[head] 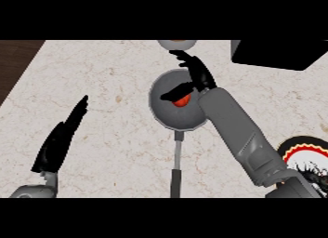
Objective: Pick the tomato from the plate and place it in the pan
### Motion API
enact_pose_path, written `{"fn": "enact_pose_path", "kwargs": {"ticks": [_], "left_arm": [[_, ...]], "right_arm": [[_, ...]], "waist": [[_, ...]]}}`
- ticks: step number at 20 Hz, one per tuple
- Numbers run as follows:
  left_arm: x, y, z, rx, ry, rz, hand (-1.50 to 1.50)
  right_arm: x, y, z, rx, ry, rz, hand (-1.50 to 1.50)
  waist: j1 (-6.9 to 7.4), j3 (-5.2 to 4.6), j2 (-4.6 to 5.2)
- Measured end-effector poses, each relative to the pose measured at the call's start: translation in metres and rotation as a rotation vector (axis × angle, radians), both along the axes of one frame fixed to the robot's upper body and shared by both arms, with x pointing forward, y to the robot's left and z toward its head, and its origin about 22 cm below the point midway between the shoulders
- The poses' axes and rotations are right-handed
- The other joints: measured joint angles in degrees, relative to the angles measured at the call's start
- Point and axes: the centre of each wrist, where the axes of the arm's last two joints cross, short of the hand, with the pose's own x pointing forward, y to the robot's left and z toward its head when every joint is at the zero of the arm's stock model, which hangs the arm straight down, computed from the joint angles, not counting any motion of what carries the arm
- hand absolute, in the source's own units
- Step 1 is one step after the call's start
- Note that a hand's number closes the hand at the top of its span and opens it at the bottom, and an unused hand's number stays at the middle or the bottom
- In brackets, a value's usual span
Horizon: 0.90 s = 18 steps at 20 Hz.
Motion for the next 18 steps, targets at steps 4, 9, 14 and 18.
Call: {"fn": "enact_pose_path", "kwargs": {"ticks": [4, 9, 14, 18], "left_arm": [[-0.002, -0.002, -0.001, -0.003, 0.005, 0.014, 0.0], [-0.008, 0.01, -0.002, -0.004, 0.011, 0.053, 0.0], [-0.014, 0.02, -0.008, -0.001, 0.018, 0.081, 0.0], [-0.015, 0.022, -0.007, -0.006, 0.017, 0.092, 0.0]], "right_arm": [[0.005, -0.001, 0.009, 0.123, -0.063, -0.114, -1.5], [0.01, -0.012, 0.01, 0.234, -0.087, -0.265, -1.5], [0.016, -0.058, 0.006, 0.299, -0.132, -0.345, -1.5], [0.015, -0.109, -0.002, 0.294, -0.174, -0.351, -1.5]], "waist": [[-0.77, -0.02, -0.24], [-3.02, -0.07, -0.65], [-4.6, -0.09, -0.79], [-5.48, -0.07, -0.99]]}}
